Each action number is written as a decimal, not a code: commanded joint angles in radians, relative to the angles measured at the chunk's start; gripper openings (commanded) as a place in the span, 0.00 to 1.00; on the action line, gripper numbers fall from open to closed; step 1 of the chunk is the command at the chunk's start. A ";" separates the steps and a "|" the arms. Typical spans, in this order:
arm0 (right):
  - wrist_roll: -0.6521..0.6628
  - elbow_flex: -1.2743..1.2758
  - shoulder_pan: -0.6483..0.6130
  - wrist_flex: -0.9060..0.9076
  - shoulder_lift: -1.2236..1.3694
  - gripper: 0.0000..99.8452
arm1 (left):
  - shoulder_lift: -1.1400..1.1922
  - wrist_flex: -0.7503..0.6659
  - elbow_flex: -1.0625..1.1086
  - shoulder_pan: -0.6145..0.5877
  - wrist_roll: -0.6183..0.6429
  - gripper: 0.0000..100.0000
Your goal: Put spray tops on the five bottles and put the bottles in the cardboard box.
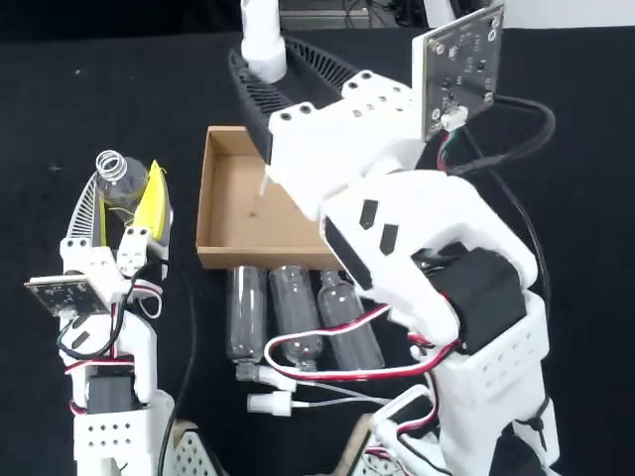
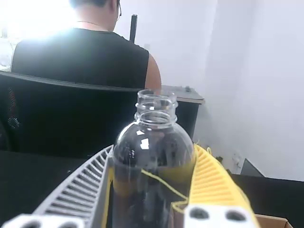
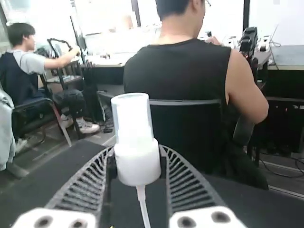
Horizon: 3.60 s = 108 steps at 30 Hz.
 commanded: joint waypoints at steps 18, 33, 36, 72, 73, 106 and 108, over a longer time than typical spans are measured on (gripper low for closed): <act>-0.044 0.002 -0.003 -0.035 0.001 0.01 | -0.020 0.066 0.018 0.351 -0.574 0.03; -0.037 0.007 0.002 -0.049 0.007 0.01 | -0.025 0.256 0.018 0.447 -0.640 0.03; -0.037 0.059 0.000 -0.110 0.007 0.01 | -0.025 0.190 0.018 0.374 -0.560 0.03; -0.152 0.443 -0.031 -0.572 -0.157 0.01 | -0.023 0.000 0.018 0.294 -0.368 0.03; -0.152 0.463 -0.031 -0.598 -0.157 0.01 | -0.023 0.000 0.018 0.294 -0.370 0.03; -0.043 0.631 -0.097 -0.488 -0.171 0.01 | -0.023 -0.003 0.018 0.292 -0.373 0.03; 0.005 0.642 -0.114 -0.440 -0.199 0.01 | -0.023 -0.002 0.018 0.292 -0.373 0.03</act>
